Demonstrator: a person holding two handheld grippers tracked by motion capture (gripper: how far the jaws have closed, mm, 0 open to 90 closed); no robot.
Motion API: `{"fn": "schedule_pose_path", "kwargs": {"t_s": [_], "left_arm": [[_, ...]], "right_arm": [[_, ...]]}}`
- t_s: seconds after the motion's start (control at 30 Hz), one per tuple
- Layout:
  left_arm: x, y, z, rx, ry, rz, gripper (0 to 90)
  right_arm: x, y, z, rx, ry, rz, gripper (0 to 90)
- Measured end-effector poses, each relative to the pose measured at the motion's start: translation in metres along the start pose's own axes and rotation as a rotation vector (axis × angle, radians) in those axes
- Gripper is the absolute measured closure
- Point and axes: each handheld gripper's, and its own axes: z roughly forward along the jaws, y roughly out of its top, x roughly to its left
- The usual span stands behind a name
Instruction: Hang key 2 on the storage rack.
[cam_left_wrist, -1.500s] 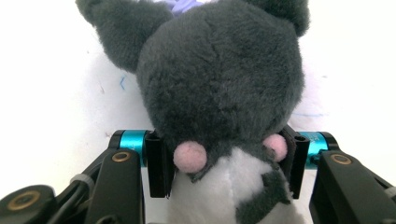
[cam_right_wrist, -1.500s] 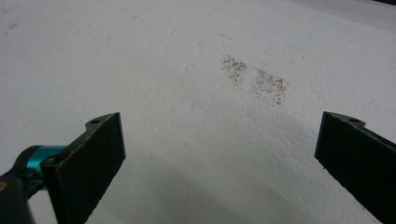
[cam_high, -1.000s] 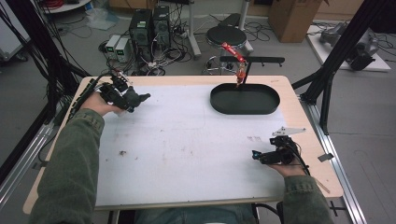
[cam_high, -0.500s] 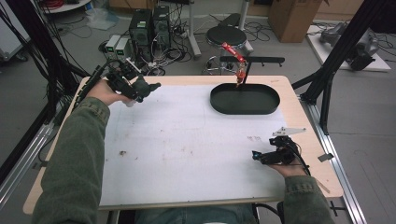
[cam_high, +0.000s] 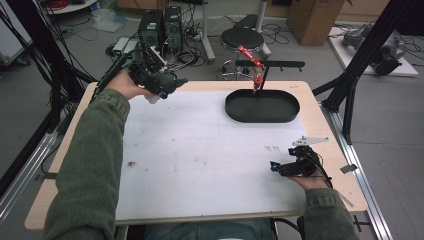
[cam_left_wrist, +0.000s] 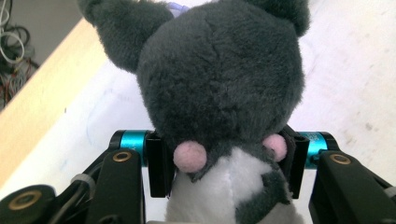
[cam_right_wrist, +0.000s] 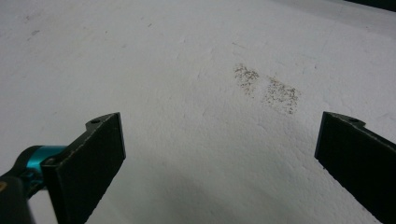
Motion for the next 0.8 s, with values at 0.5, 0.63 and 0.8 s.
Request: {"fn": "schedule_pose_path", "kwargs": {"t_s": [0.5,0.63,0.8], "left_arm": [[-0.029,0.065,0.021,-0.014,-0.034,0.089,50.4],[-0.036,0.077,0.029,-0.007,-0.044,0.113,50.4],[-0.041,0.088,0.036,0.000,-0.052,0.131,50.4]], "right_arm": [[0.000,-0.001,-0.001,0.000,0.009,-0.004,0.7],[0.000,-0.001,-0.001,-0.002,0.012,-0.004,0.6],[-0.001,-0.001,-0.002,-0.005,0.014,-0.002,0.6]]}}
